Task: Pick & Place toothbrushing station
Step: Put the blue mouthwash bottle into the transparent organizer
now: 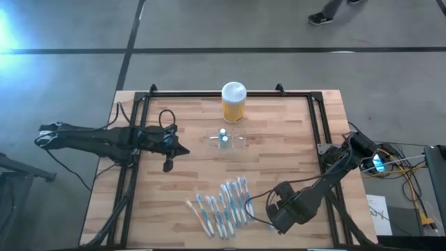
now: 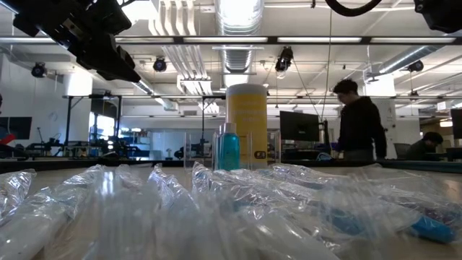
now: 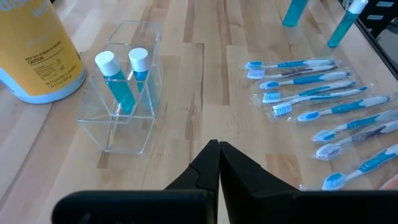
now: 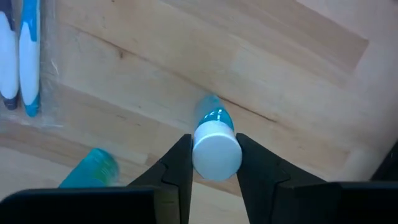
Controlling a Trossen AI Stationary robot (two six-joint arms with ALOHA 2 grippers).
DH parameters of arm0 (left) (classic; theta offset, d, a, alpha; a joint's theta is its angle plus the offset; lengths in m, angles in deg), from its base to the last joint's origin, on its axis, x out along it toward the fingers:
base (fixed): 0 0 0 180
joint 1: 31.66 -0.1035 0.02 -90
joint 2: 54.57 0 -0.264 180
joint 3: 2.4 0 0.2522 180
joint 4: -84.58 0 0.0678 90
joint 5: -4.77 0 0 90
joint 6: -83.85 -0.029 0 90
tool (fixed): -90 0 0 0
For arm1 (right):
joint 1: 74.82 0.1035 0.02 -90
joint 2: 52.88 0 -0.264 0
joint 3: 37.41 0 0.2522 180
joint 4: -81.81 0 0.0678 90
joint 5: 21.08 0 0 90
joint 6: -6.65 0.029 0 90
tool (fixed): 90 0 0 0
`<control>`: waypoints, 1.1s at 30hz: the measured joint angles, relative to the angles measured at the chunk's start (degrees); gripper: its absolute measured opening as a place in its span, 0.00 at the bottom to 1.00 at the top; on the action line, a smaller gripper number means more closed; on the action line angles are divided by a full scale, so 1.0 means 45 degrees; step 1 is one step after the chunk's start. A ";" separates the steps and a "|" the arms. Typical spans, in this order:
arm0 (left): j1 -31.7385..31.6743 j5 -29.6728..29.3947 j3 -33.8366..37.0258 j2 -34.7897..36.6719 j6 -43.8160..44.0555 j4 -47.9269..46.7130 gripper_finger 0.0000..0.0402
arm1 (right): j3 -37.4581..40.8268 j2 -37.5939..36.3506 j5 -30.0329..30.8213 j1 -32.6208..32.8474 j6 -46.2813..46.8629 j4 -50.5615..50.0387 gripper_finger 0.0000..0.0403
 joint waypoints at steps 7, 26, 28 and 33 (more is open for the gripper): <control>0.0005 0.0000 0.0000 0.0002 -0.0005 0.0073 0.03 | -0.0005 -0.0322 0.0272 0.0010 -0.0610 -0.0080 0.22; 0.0000 -0.0064 0.0010 0.0002 -0.0073 0.0303 0.02 | -0.0019 -0.2871 0.2683 -0.1016 -0.3368 -0.0516 0.22; -0.0001 -0.0078 -0.0010 0.0002 -0.0083 0.0354 0.02 | -0.0019 -0.3086 0.2747 -0.1516 -0.4272 -0.0511 0.22; 0.0000 -0.0102 -0.0005 0.0002 -0.0078 0.0471 0.02 | -0.0019 -0.3710 0.3287 -0.3003 -0.6685 -0.0216 0.22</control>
